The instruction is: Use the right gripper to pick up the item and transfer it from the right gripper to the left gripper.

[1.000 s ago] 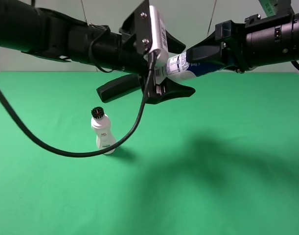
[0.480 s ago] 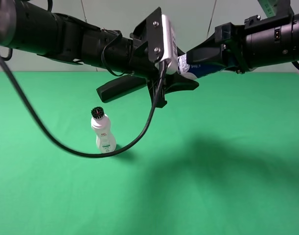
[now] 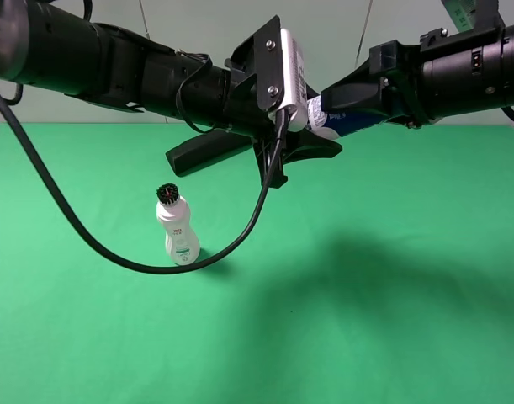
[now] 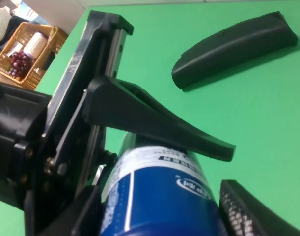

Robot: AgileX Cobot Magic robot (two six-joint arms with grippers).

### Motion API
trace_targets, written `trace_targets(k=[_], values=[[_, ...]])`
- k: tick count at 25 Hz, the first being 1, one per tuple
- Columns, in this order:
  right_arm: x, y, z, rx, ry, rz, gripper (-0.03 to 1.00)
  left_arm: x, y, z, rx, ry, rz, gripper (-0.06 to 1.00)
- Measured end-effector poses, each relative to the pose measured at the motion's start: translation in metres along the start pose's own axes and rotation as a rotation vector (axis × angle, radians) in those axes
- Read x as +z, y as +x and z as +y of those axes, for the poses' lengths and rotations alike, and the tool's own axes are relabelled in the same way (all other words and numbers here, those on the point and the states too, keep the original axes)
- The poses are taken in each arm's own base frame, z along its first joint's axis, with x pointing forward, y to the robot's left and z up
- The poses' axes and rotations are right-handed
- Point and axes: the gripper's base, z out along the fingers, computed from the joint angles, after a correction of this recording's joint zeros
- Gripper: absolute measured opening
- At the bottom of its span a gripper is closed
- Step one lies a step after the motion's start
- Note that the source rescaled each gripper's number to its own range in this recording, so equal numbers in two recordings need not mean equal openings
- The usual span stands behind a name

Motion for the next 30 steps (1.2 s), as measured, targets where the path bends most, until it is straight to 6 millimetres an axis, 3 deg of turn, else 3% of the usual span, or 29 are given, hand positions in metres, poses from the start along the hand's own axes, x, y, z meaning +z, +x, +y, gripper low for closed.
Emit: trace_targets(k=[7,9,11,12,14,19,30], values=[[0.000,-0.001,0.000,0.027,-0.001,-0.006,0.01,0.000,0.000,0.000,-0.003,-0.001,-0.001,0.07],[0.000,-0.003,0.000,0.062,-0.005,-0.028,0.22,0.000,0.000,0.001,-0.017,-0.006,-0.001,0.00],[-0.001,-0.005,0.000,0.077,0.001,-0.050,0.65,0.001,0.003,0.001,-0.020,-0.012,0.015,0.01],[-0.001,-0.005,0.000,0.079,0.005,-0.054,0.79,0.002,0.004,0.001,-0.022,-0.014,0.020,0.01],[-0.001,-0.006,-0.001,0.083,0.016,-0.067,0.92,0.002,0.005,0.001,-0.027,-0.016,0.026,0.01],[-0.008,-0.012,0.001,0.072,0.042,-0.119,0.99,0.002,0.005,0.001,-0.029,-0.016,0.026,0.01],[-0.048,-0.022,0.014,-0.023,0.168,-0.273,1.00,0.002,0.005,0.001,-0.029,-0.017,0.026,0.01]])
